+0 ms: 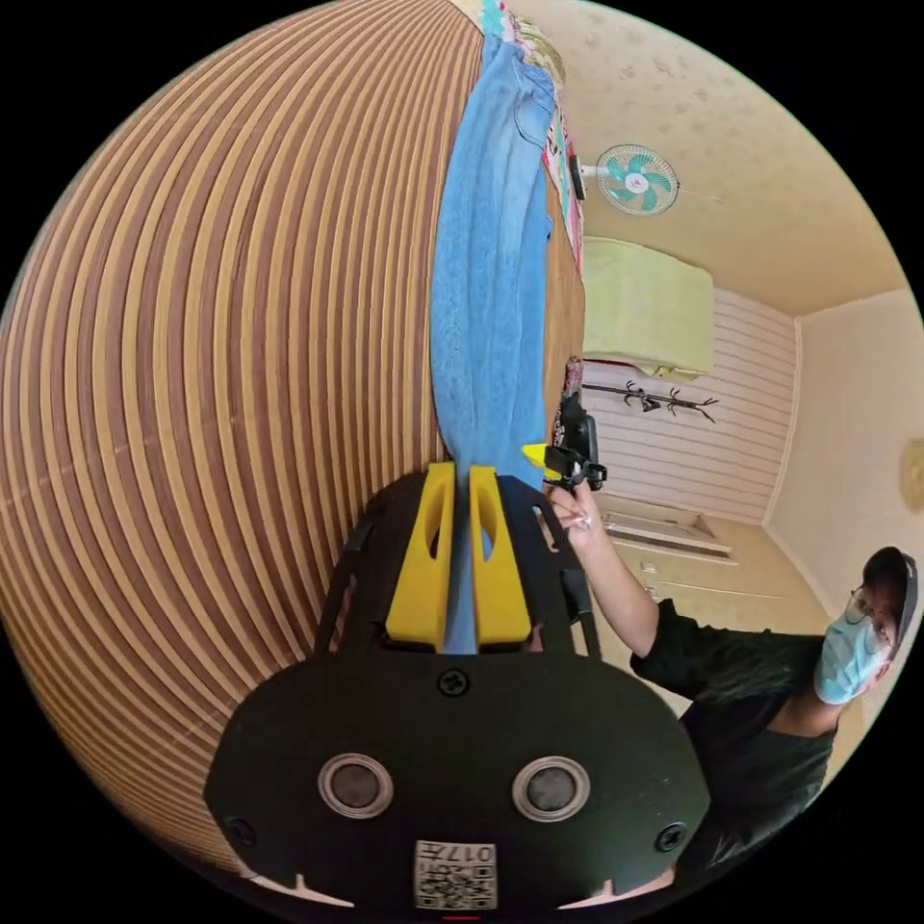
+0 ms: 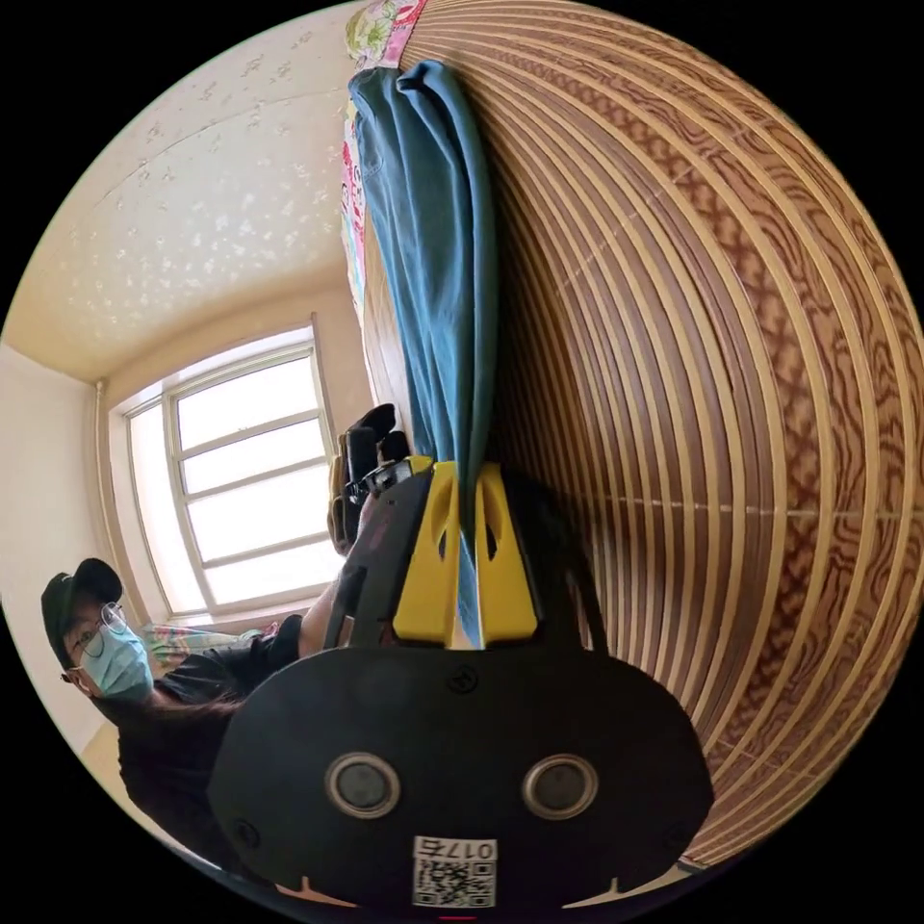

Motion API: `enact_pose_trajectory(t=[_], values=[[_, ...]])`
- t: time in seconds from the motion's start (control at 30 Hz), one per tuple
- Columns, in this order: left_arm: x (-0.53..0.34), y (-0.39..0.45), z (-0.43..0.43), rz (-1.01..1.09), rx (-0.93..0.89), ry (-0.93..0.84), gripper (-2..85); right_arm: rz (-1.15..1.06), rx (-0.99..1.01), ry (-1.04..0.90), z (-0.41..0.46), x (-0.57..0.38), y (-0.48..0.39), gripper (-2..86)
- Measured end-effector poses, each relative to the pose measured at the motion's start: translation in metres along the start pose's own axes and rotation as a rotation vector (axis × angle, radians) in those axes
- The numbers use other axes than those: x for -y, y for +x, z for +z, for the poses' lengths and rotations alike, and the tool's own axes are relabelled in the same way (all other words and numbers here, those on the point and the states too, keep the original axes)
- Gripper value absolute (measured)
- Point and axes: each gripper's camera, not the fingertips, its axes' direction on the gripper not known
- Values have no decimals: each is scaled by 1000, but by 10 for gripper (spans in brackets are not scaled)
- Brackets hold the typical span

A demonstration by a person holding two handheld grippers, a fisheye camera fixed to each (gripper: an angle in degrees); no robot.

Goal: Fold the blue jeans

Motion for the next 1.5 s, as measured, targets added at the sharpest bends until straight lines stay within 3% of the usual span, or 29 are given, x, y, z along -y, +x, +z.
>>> enact_pose_trajectory(t=[0.1,0.23,0.5,0.63,0.73,0.93,1.13,1.37,1.5], values=[[-31,27,-16,153,-226,67,7,-101,123,39,-28,-28,-22,26],[-87,103,-43,379,-371,132,1,-319,228,29,-67,-83,-91,16],[-216,384,-97,938,-301,266,0,-853,300,50,-133,-184,-312,11],[-227,466,-114,1008,-259,356,2,-1022,272,112,-157,-208,-406,9],[-208,500,-114,969,-103,390,1,-989,152,165,-166,-193,-432,8],[-103,458,-87,759,-10,354,-1,-807,-173,212,-154,-106,-404,7],[-29,380,-61,652,171,354,4,-744,-354,148,-108,-36,-354,8],[-39,186,23,340,293,152,34,-555,-460,-52,-41,-59,-211,18],[-85,50,76,-9,215,-22,69,-186,-475,-185,-6,-109,-74,43]])
